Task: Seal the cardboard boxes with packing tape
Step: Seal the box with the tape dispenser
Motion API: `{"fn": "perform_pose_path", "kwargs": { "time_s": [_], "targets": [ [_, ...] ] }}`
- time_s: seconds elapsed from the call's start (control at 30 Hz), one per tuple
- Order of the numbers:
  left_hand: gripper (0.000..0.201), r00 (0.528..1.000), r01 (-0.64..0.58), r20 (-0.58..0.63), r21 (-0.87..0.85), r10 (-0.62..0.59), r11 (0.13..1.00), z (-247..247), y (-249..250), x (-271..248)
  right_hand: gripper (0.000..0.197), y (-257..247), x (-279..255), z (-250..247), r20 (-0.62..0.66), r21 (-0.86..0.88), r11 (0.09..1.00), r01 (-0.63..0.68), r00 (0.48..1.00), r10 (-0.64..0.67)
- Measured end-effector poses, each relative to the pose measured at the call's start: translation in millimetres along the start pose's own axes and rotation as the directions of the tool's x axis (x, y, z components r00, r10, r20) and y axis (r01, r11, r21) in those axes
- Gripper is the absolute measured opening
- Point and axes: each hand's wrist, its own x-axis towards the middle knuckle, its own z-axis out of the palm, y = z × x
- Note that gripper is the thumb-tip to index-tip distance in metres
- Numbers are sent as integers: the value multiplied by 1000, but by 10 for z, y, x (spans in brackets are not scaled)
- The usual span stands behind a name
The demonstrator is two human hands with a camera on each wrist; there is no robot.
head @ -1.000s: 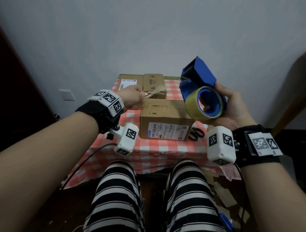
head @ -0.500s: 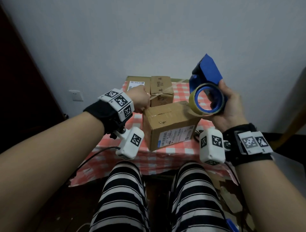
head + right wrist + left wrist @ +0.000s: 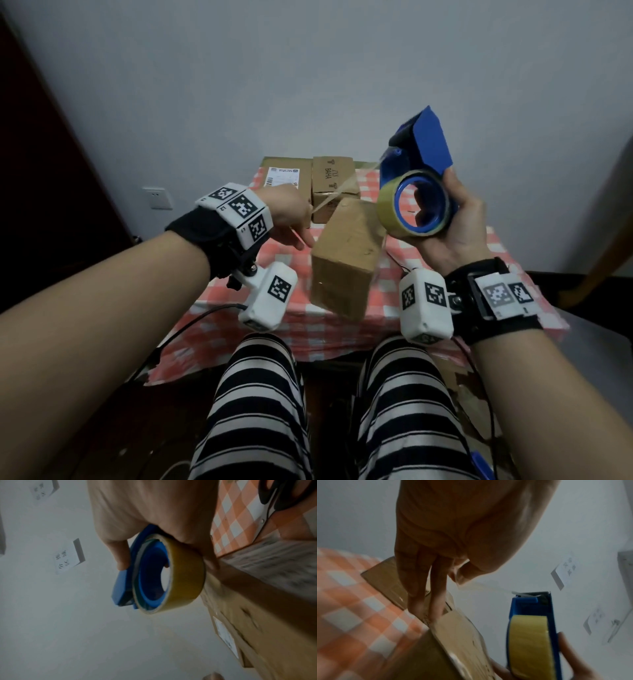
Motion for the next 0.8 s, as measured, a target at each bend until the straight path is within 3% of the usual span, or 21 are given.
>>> {"fn": "perform_pose_path", "kwargs": {
  "time_s": [0.1,0.27,0.5,0.6,0.7,0.8],
  "targets": [
    [18,999,7,41,-53,-4,999,20,-19,-22,71,43,88,-15,-6,-4,1000,20,1000,-20],
    [15,996,-76,-59,-94,71,993,-8,-33,26,64,-46,51,-208,15,-38,997,68,998,-67],
    [20,987,-159,-55,-161,152,974,132,40,-23,18,-254,-175,-604,-7,-20,997,76,997,-76],
    [20,984,-173,-73,-151,163,973,209,61,-48,26,-301,-291,-778,-35,-30,998,47,998,-48],
    [20,984,-176,-63,-141,168,974,279,80,-59,63,-328,-350,-989,-28,-53,998,42,999,-44],
    [15,984,-174,-57,-99,169,980,343,101,-66,63,-327,-410,-1170,15,21,1000,-17,1000,16]
  ]
}}
